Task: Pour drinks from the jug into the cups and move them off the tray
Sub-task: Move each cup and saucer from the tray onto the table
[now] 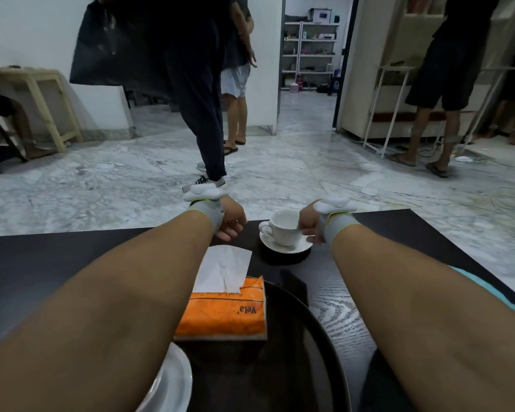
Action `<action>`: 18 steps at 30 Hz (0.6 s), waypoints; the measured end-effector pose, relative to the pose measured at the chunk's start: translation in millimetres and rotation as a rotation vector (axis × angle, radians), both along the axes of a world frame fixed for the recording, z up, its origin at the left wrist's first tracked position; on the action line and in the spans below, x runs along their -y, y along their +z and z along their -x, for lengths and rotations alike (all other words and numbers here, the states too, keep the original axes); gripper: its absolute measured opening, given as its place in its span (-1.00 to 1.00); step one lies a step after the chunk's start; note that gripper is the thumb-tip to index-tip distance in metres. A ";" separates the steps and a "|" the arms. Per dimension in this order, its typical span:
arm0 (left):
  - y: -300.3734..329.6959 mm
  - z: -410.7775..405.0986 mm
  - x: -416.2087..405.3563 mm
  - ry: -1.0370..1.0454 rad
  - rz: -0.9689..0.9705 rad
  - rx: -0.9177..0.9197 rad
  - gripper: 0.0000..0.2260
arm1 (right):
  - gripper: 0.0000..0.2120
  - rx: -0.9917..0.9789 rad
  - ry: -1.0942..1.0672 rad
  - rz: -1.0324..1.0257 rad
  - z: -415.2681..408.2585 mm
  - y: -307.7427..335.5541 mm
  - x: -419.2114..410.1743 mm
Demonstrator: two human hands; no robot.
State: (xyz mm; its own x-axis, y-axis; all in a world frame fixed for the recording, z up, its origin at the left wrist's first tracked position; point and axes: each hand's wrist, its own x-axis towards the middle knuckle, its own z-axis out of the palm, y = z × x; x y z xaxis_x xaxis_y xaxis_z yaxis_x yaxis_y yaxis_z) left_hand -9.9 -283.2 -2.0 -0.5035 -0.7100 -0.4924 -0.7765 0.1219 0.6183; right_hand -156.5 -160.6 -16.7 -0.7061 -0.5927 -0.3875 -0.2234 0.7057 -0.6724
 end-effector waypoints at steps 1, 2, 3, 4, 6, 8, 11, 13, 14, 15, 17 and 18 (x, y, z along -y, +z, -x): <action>7.6 -7.7 -0.7 -0.008 0.002 -0.002 -0.88 | -0.84 0.068 0.017 -0.007 -10.4 6.6 -3.9; 18.1 -20.0 -7.2 -0.003 0.022 -0.011 -0.90 | -0.84 0.122 0.041 -0.010 -21.2 12.4 -7.6; 22.2 -23.4 -7.4 0.005 0.030 -0.027 -0.91 | -0.83 0.166 0.057 -0.021 -24.8 16.8 -8.7; 31.0 -38.3 -10.5 0.017 0.052 -0.035 -0.89 | -0.82 0.187 0.085 -0.018 -38.6 25.5 -13.2; 38.6 -55.3 -15.2 0.009 0.053 -0.038 -0.89 | -0.78 0.235 0.132 -0.034 -54.1 36.9 -17.0; 46.4 -74.6 -21.5 0.020 0.059 -0.056 -0.90 | -0.78 0.238 0.157 -0.037 -74.7 49.8 -23.2; 54.3 -107.5 -32.6 0.048 0.066 -0.067 -0.86 | -0.80 0.243 0.189 -0.017 -103.0 60.0 -30.8; 56.5 -127.5 -36.0 0.054 0.040 -0.051 -0.85 | -0.82 0.257 0.205 -0.010 -121.8 65.5 -37.3; 57.1 -137.8 -39.1 0.055 0.026 -0.044 -0.85 | -0.83 0.256 0.223 -0.005 -130.2 66.3 -39.8; 58.5 -148.6 -43.2 0.057 0.016 -0.036 -0.85 | -0.84 0.250 0.231 -0.014 -139.6 67.5 -43.4; 55.1 -172.6 -50.4 0.073 0.006 -0.037 -0.85 | -0.84 0.274 0.269 -0.032 -160.3 64.1 -51.7; 53.6 -178.8 -51.0 0.088 0.004 -0.036 -0.86 | -0.84 0.285 0.281 -0.036 -164.2 61.5 -50.5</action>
State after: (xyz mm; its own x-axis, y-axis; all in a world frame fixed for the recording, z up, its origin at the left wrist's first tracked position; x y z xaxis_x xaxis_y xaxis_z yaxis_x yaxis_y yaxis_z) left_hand 168.9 -232.2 51.6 -0.4562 -0.7542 -0.4722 -0.7614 0.0562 0.6458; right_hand 7.7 -110.2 44.8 -0.3801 -0.7298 -0.5683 -0.2193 0.6680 -0.7111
